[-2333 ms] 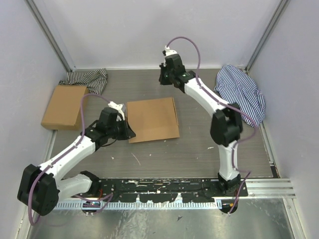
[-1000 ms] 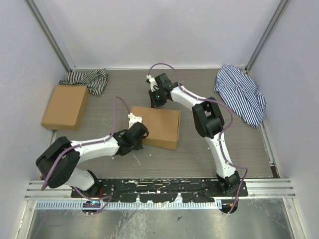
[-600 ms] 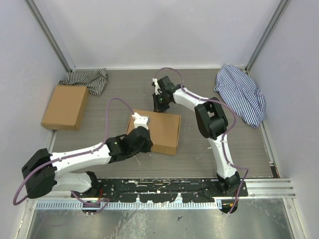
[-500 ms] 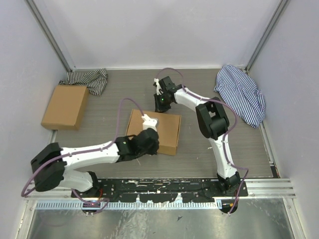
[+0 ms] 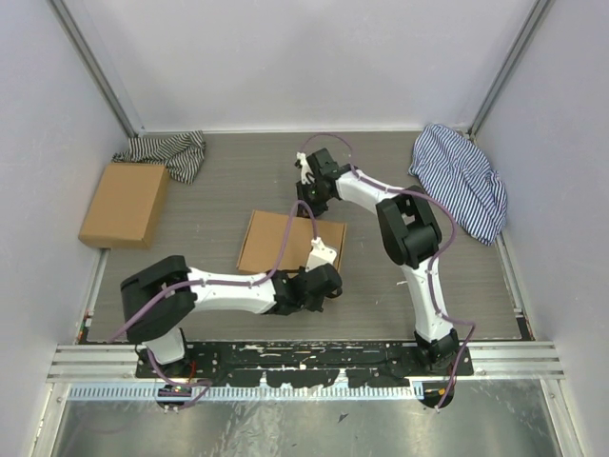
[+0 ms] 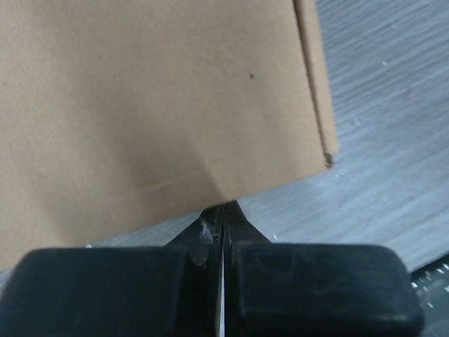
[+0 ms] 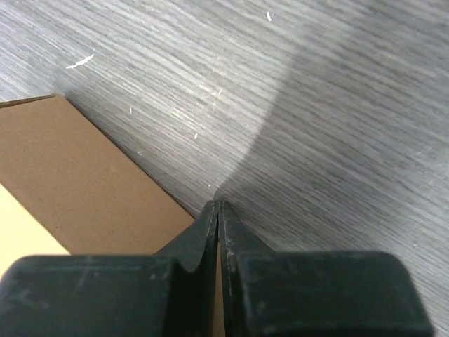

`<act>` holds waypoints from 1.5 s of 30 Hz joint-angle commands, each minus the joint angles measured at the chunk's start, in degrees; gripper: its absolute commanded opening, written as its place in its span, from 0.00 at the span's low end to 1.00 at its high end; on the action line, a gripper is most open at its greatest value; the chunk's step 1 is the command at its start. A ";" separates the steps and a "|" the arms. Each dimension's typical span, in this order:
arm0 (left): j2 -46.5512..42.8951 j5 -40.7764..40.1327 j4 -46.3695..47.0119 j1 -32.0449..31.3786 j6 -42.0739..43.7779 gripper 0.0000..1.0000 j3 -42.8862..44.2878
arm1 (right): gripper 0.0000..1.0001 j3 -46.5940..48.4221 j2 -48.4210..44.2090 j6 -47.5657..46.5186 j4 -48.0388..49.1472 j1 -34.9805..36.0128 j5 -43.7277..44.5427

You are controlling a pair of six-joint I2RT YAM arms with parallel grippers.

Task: Fold the paper box

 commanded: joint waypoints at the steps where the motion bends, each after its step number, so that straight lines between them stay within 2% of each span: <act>1: 3.21 -10.03 6.60 -0.18 2.17 0.04 1.31 | 0.09 -4.12 -3.27 -0.54 0.65 0.19 -3.01; 5: 8.16 -19.94 7.05 -0.03 5.88 0.01 5.42 | 0.09 -7.86 -4.93 -0.84 2.39 0.68 -5.71; 9: 11.45 -22.49 8.43 0.78 7.96 0.00 9.49 | 0.09 -8.48 -5.20 -2.15 1.61 1.54 -6.32; 14: 10.72 -22.94 7.34 0.82 9.11 0.00 9.73 | 0.09 -8.05 -4.94 -1.02 0.94 1.35 -2.14; 21: 6.16 -21.44 3.84 0.80 7.93 0.05 6.34 | 0.10 -7.99 -6.10 2.50 2.22 0.10 3.61; 24: 5.44 -20.77 2.96 0.53 8.07 0.09 6.76 | 0.15 -7.31 -6.97 2.54 2.22 -0.11 4.55; 27: 4.49 -20.86 2.03 -0.32 8.66 0.14 7.79 | 0.20 -7.13 -9.05 2.23 2.59 -0.20 6.07; 34: -2.27 -20.30 -0.12 -1.44 8.62 0.38 7.63 | 0.26 -7.36 -16.71 2.73 2.48 -1.53 11.22; 42: -15.32 -23.55 -6.16 -1.90 5.59 0.51 3.41 | 0.31 -11.57 -28.34 4.30 2.86 -4.73 20.32; 45: -20.87 -29.00 -10.27 -1.33 3.62 0.68 1.14 | 0.38 -16.27 -34.82 4.11 5.95 -4.84 24.41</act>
